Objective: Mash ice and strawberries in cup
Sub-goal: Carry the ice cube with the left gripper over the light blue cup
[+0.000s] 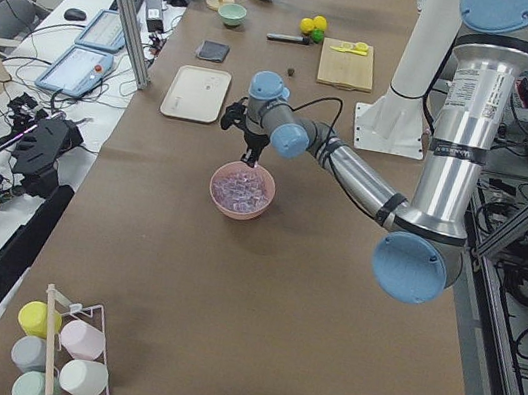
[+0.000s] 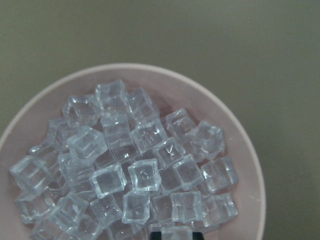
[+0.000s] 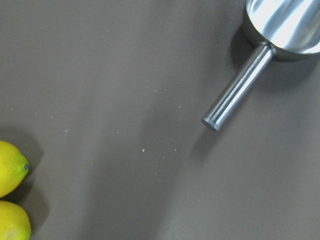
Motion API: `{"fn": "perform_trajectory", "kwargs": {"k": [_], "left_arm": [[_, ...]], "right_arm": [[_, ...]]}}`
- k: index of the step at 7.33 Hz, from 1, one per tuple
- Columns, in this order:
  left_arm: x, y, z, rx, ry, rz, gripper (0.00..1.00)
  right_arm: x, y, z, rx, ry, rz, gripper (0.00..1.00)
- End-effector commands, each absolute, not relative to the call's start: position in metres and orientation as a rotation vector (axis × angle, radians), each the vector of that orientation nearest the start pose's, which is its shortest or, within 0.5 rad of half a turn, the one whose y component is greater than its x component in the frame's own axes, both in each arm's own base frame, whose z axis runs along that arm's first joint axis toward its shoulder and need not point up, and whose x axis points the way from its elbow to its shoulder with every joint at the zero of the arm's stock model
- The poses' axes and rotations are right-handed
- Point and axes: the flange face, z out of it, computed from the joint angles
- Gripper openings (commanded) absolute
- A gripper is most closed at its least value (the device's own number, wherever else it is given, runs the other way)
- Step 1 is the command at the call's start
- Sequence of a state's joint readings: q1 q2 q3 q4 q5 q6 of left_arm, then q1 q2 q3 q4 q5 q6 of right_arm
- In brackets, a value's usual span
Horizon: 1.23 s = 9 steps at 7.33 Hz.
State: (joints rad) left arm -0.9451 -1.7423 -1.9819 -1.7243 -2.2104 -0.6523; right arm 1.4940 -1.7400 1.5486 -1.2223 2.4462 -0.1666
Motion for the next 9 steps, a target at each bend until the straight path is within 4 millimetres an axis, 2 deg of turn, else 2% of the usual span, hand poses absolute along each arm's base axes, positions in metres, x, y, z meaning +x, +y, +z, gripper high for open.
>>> {"fn": "perform_trajectory", "kwargs": {"k": [1, 2, 4, 6, 7, 9], "left_arm": [[0.310, -0.473, 0.258, 0.114, 0.984, 0.090, 0.00], [0.364, -0.449, 0.227, 0.097, 0.989, 0.038, 0.00], [0.445, -0.424, 0.183, 0.090, 0.991, -0.008, 0.00], [0.496, -0.405, 0.157, 0.096, 0.997, -0.026, 0.00], [0.519, -0.403, 0.149, 0.096, 1.002, -0.012, 0.00], [0.540, -0.406, 0.151, 0.100, 1.040, -0.012, 0.00]], "right_arm": [[0.022, -0.435, 0.678, 0.207, -0.889, -0.263, 1.00], [0.021, -0.438, 0.671, 0.217, -0.889, -0.266, 1.00], [0.016, -0.444, 0.659, 0.234, -0.892, -0.285, 1.00], [0.012, -0.444, 0.642, 0.249, -0.899, -0.283, 1.00], [0.010, -0.445, 0.633, 0.251, -0.908, -0.270, 1.00], [0.008, -0.445, 0.631, 0.252, -0.913, -0.273, 1.00]]}}
